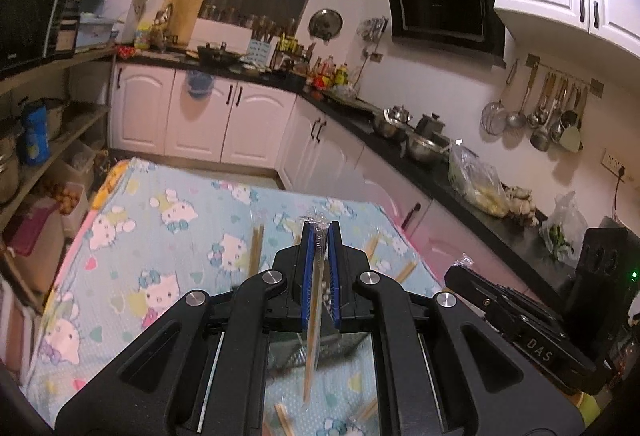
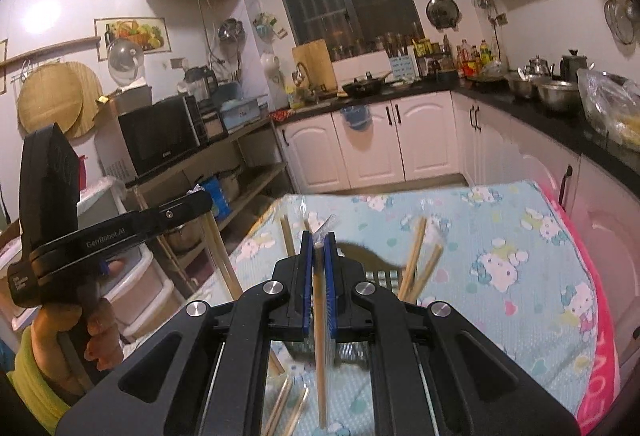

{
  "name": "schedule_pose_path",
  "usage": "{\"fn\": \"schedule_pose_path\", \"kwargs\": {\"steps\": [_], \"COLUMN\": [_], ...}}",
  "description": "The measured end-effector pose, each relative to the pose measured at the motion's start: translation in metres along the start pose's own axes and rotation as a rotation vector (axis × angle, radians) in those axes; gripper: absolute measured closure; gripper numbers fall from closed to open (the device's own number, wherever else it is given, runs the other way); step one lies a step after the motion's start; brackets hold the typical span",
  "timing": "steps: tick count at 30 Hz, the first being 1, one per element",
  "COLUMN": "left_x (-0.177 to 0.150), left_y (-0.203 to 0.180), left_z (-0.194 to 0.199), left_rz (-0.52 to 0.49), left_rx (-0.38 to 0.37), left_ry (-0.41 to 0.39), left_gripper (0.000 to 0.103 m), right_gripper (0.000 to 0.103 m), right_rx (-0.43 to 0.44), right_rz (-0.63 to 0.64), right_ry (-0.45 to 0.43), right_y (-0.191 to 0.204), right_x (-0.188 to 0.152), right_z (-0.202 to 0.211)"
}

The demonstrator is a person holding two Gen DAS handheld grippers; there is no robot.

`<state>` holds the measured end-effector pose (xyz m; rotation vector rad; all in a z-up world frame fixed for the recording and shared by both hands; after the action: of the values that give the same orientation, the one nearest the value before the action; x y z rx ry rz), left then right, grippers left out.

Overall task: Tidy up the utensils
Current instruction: 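Lower both chopstick pairs down into the caddy slots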

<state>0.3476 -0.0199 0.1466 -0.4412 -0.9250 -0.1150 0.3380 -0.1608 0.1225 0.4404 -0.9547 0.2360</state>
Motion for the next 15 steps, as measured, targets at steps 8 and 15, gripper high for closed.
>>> {"fn": "schedule_pose_path", "kwargs": {"steps": [8,15], "left_x": [0.030,0.048], "left_y": [0.010,0.010], "left_z": [0.009,0.011], "left_rz": [0.016,0.004], "left_rx": [0.023,0.035], "left_ry": [-0.085,-0.133], "left_gripper": [0.101,0.101], "right_gripper": [0.097,0.097], "right_rx": [-0.026,-0.041], "right_rz": [0.054,0.067], "right_ry": [-0.062,-0.116], "right_y": [0.012,0.016], "right_x": [0.035,0.065], "right_z": [-0.005,-0.009]}}
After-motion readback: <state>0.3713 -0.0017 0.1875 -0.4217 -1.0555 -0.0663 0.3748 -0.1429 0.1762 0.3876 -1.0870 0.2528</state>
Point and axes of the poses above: each gripper's, at about its wrist camera, not at the fingertips, and z roughly against the way its jaws point, y to its left, x to its top, the point moved 10 cm from there along -z, roughly the way its jaws point, and after that the axes turned 10 degrees about y, right-handed, at the moved point
